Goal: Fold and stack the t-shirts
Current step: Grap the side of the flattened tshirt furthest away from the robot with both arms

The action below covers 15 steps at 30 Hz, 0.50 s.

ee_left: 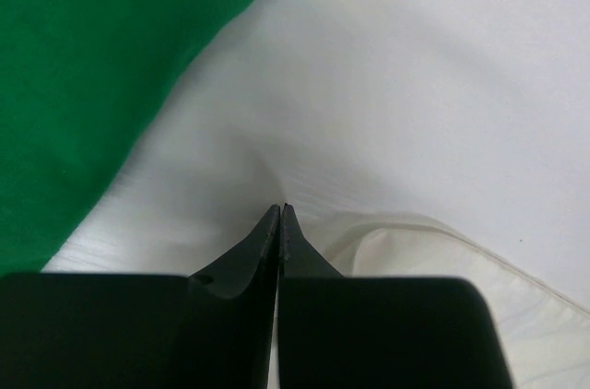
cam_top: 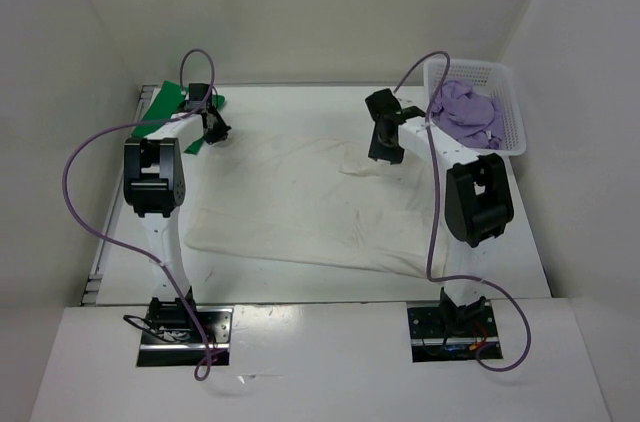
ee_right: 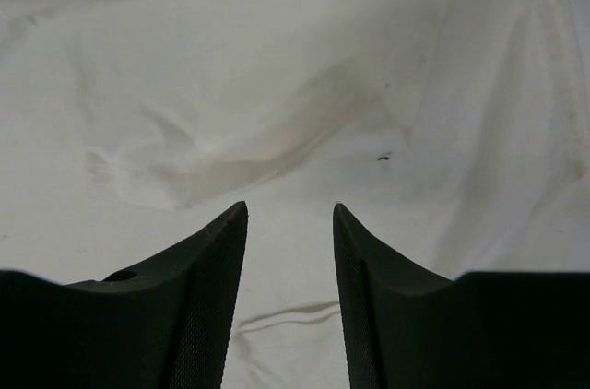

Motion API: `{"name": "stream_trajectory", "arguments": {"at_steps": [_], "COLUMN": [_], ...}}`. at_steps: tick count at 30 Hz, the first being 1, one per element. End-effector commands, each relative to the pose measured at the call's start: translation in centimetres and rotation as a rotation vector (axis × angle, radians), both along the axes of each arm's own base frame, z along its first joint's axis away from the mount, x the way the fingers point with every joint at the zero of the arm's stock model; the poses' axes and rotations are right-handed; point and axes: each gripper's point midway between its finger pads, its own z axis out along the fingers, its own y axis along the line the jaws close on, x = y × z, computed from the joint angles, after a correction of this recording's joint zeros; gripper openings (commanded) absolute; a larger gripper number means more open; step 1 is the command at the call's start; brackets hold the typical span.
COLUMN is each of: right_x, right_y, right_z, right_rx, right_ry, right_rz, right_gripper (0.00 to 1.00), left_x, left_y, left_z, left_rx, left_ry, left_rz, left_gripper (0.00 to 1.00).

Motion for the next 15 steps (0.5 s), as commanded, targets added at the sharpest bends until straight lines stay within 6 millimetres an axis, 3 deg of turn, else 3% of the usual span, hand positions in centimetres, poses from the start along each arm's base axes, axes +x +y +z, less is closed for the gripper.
{"name": "stream_trajectory", "arguments": {"at_steps": [1,3,5,10,12,13,15], "right_x": [0.7,1.6,2.7,3.7,2.7,1.3,0.2], "right_y": [0.2,0.5,0.2,-1.7,-2.9,-3.4,-3.8], "right_z": [2.8,4.3,5.4,4.2,2.6,1.1,1.2], "right_rx": [0.08,0.124,0.107,0.04,0.029,0.016,0.05], "right_ry": [-0.102,-0.122,-0.139,-0.132,-0.081,-0.041,-0.057], "right_rz": [-0.006,0.019,0.026,-0.03,-0.06,-0.06,-0.096], "right_gripper": [0.48,0.5,0.42,0.37,0.46,0.46,0.46], "left_x": [0.5,0.2,0.1,-0.1,-0.1,-0.1,0.1], "left_y": [0.2,0.2,0.1,0.0,0.0,-0.2,-0.3], "left_z": [3.3,3.5,3.3,3.4,3.4,3.4,3.6], "left_rx": [-0.005,-0.005,-0.012,-0.018,-0.018,-0.026,-0.032], "left_ry": [-0.068,-0.069,-0.068,-0.068,-0.068,-0.068,-0.078], "left_rz": [0.006,0.006,0.013,0.007,0.007,-0.001,0.006], "left_gripper": [0.0,0.0,0.0,0.0,0.0,0.0,0.0]}}
